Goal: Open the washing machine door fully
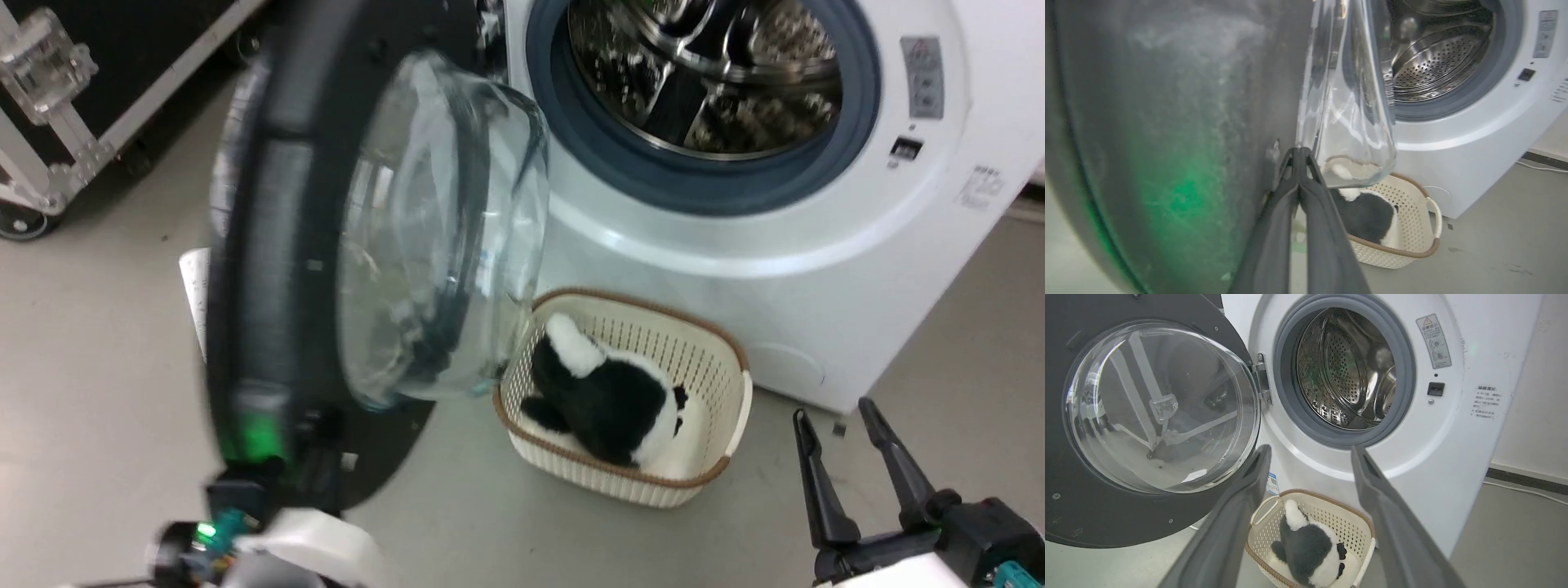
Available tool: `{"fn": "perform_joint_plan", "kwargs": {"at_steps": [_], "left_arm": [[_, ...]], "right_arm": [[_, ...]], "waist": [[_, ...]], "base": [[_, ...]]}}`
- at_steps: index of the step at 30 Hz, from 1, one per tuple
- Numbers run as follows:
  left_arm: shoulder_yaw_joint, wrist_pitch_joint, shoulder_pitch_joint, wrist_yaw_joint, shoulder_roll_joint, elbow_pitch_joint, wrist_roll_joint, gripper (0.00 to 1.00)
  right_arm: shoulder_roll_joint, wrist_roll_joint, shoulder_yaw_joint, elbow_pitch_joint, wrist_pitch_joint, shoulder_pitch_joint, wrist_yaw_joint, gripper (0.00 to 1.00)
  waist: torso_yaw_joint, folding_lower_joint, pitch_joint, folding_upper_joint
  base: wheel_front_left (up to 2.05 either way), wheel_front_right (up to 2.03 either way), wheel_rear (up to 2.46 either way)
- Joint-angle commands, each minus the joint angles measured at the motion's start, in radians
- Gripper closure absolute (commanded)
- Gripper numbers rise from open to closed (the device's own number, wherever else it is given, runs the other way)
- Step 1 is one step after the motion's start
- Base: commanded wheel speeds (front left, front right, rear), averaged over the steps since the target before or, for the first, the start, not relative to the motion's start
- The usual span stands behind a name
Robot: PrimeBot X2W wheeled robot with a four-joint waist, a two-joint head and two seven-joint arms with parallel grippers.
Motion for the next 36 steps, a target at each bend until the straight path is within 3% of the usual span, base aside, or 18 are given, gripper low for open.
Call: {"fn": "perform_joint_plan", "kwargs": {"at_steps": [1,7,17,22,28,36], "left_arm": [[0.027,0.003,-0.028,0.012,0.016,0.008,-0.010,1.00],[0.170,-0.009,-0.104,0.042,0.090,0.048,-0.057,1.00],[0.350,-0.037,-0.244,0.032,0.218,0.214,-0.137,1.00],[0.393,-0.076,-0.256,0.029,0.228,0.268,-0.164,1.00],[0.367,-0.120,-0.230,-0.003,0.219,0.277,-0.144,1.00],[0.327,-0.153,-0.188,-0.006,0.179,0.094,-0.073,1.00]], "right_arm": [[-0.003,0.000,0.001,-0.002,-0.001,-0.016,0.001,0.00],[-0.036,0.012,0.004,-0.019,0.015,-0.047,0.001,0.00],[-0.090,0.013,-0.005,-0.050,0.043,-0.093,0.001,0.00],[-0.097,0.015,-0.012,-0.051,0.047,-0.090,0.001,0.00],[-0.096,0.007,-0.023,-0.038,0.043,-0.079,0.001,0.00],[-0.072,0.003,-0.051,-0.017,0.022,-0.073,0.001,0.00]], "waist": [[-0.006,0.0000,0.036,0.0000],[-0.037,0.0000,0.119,0.0000],[-0.077,0.0000,0.197,0.0000],[-0.083,0.0000,0.191,0.0000],[-0.082,0.0000,0.151,0.0000],[-0.113,0.0000,0.059,0.0000]], "base": [[0.00,0.00,0.00],[0.00,0.00,0.00],[0.00,0.00,0.00],[0.00,0.00,0.00],[0.00,0.00,0.00],[0.00,0.00,0.00]]}}
